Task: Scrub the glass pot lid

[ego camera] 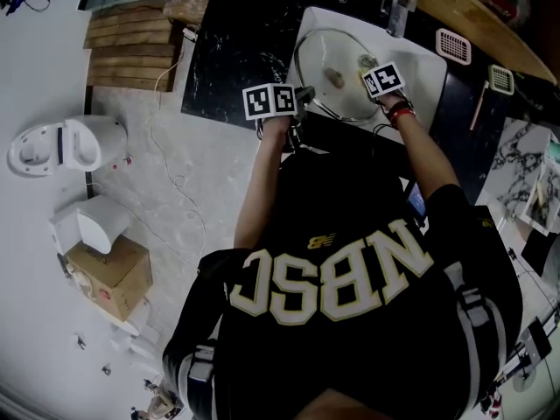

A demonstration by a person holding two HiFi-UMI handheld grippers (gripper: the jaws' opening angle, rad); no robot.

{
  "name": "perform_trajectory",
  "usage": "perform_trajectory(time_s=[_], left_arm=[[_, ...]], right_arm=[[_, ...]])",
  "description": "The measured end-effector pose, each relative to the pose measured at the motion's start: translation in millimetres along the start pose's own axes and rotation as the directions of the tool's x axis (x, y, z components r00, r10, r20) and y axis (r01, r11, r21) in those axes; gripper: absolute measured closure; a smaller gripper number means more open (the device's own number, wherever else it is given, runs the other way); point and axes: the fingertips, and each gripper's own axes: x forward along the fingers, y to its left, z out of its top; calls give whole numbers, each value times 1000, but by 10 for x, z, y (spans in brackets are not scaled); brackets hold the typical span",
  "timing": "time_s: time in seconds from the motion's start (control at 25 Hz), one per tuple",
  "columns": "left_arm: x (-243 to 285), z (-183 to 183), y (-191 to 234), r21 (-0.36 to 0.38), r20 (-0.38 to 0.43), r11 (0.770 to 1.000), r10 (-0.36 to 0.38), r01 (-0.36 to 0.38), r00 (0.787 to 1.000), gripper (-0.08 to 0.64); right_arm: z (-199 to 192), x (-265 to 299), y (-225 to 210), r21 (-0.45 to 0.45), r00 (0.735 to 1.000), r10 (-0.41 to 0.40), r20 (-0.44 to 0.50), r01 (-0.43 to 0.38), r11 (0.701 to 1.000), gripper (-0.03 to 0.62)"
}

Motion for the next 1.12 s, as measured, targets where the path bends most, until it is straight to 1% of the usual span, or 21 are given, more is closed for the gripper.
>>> perform_trajectory(time_s=[0.12, 0.2, 0.36, 0.56, 0.72, 0.92, 1.12], left_arm=[[-9, 11, 7, -6, 3, 1000, -7, 7, 1000, 460], [-18, 22, 12, -15, 6, 1000, -16, 16, 1000, 460], [-16, 19, 4, -18, 8, 1000, -23, 23, 1000, 461], [-22, 14, -2, -17, 2, 1000, -22, 22, 1000, 461], [-34, 17, -2, -19, -1, 1000, -23, 23, 1000, 460], [-22, 17, -5, -16, -9, 1000, -24, 24, 1000, 460], [-20, 11, -1, -18, -9, 1000, -24, 24, 1000, 460]], right_arm=[[-32, -52, 183, -31, 999, 30, -23, -31, 999, 541], [-2, -72, 293, -37, 999, 47, -24, -48, 998, 546], [54, -103, 456, -24, 997, 75, -7, -75, 997, 546], [207, -127, 664, 21, 988, 145, 46, -146, 989, 546], [298, -122, 699, 14, 985, 153, 79, -155, 988, 543], [432, -75, 678, 56, 970, 172, 172, -184, 981, 534], [514, -34, 641, 35, 953, 225, 203, -236, 971, 526]])
